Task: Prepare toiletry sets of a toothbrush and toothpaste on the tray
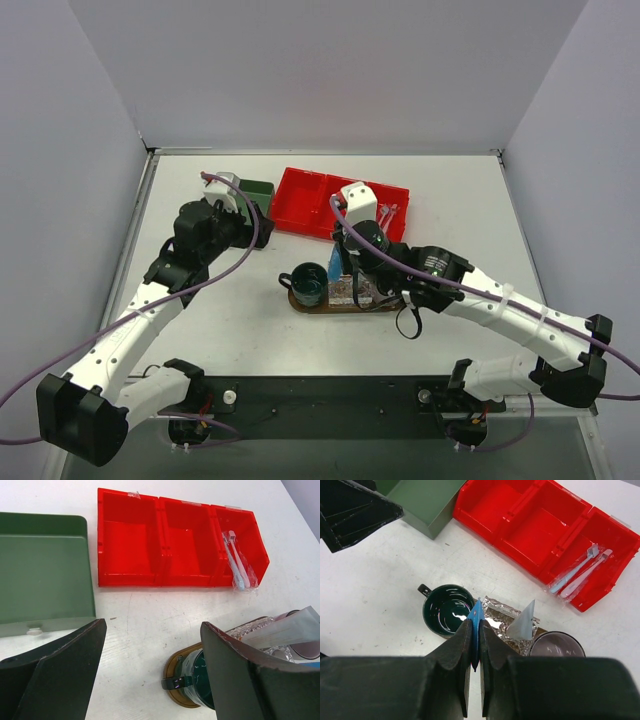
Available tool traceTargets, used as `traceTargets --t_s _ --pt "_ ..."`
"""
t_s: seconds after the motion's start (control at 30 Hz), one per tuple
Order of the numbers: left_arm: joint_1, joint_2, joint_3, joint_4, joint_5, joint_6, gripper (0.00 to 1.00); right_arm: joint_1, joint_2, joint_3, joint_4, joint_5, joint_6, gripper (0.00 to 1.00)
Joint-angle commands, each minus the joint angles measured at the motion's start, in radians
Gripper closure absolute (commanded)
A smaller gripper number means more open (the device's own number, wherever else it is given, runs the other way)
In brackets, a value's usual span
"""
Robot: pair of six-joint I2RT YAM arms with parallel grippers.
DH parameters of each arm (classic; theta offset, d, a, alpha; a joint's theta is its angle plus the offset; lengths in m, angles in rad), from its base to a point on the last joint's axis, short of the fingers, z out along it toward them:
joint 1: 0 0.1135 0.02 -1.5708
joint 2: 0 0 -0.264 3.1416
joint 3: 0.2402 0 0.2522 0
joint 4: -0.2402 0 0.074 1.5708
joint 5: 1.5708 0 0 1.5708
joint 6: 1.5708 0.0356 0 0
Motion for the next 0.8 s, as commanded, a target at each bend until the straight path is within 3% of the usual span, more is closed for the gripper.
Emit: traceTargets --t_s 0.0,0.17,0.77 --pt "-0.003 -0.011 0.049 0.006 -0.014 0.01 0.14 -0.045 -0.008 -0.06 0.146 0.008 -0.031 1.0" --pt "-0.011 -0.006 0.052 0.006 0.002 0.023 0.15 -0.101 -0.028 -0.123 0.222 -0.055 -0.008 1.0" --pt "-0.014 0.003 0.052 0.012 0.023 0.027 0.16 -0.085 0.014 -0.157 0.241 0.028 -0.066 1.0"
